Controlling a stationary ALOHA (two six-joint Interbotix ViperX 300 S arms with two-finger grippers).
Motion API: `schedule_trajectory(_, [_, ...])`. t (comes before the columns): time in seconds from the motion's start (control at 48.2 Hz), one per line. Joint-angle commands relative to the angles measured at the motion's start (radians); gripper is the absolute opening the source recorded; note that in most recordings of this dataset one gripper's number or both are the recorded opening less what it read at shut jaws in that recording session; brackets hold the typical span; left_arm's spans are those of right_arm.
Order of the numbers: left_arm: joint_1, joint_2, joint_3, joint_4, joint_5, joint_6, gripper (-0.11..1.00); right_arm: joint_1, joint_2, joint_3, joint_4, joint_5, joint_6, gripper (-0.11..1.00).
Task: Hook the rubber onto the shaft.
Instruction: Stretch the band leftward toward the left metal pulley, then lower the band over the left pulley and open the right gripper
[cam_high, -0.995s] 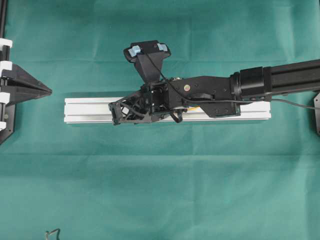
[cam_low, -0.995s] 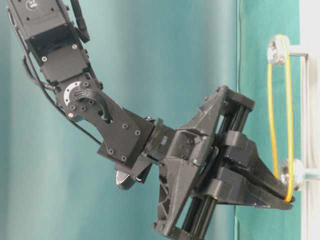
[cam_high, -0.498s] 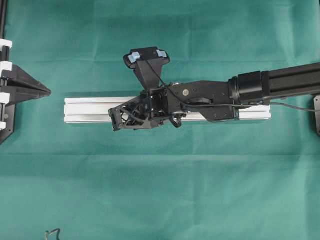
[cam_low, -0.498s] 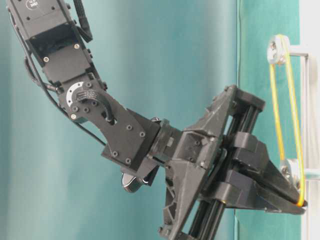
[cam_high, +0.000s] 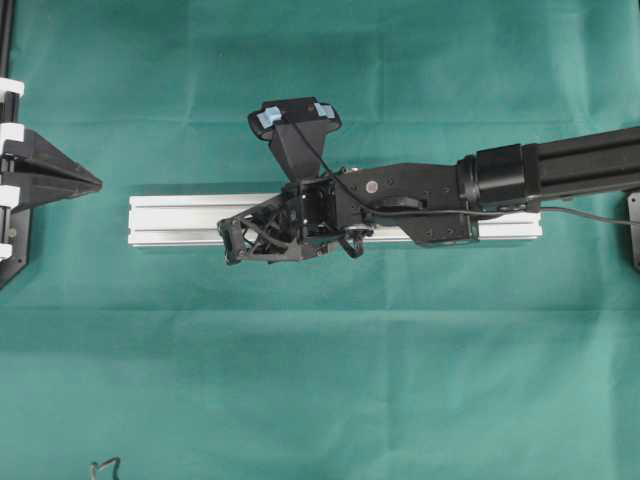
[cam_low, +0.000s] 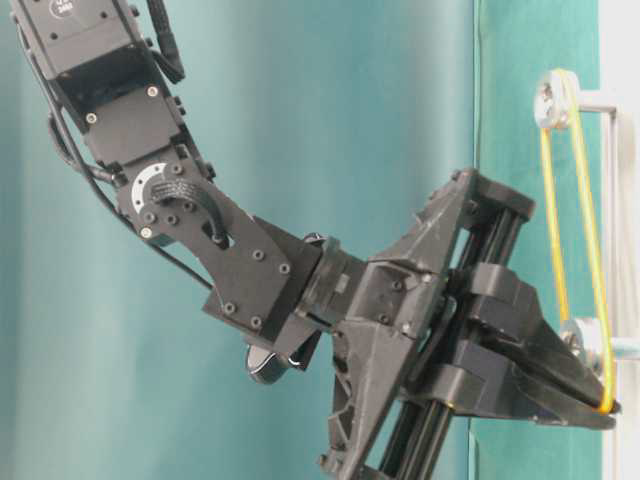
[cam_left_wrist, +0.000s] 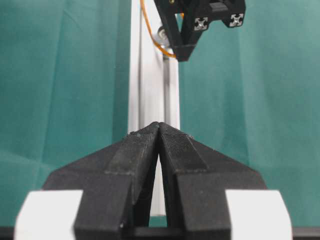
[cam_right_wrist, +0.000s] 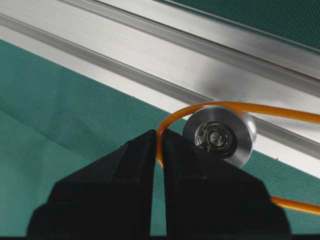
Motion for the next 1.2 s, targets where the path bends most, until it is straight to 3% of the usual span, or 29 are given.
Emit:
schedule_trajectory(0.0, [0.0,0.005,-0.029,0.002,-0.006,-0.002,0.02,0.026,-0.012,-0.006,0.009,-0.006,0.002,0.07])
schedule_trajectory(0.436, [-0.005,0.005,-0.031,0.002,-0.006,-0.002,0.02,0.055,-0.02,0.008,0.028,-0.002,0.003,0.07])
schedule_trajectory(1.182, [-0.015,0.005,-0.029,0.002,-0.006,-0.003,0.02,0.048,-0.118,0.11,0.011,0.048,0.009,0.07])
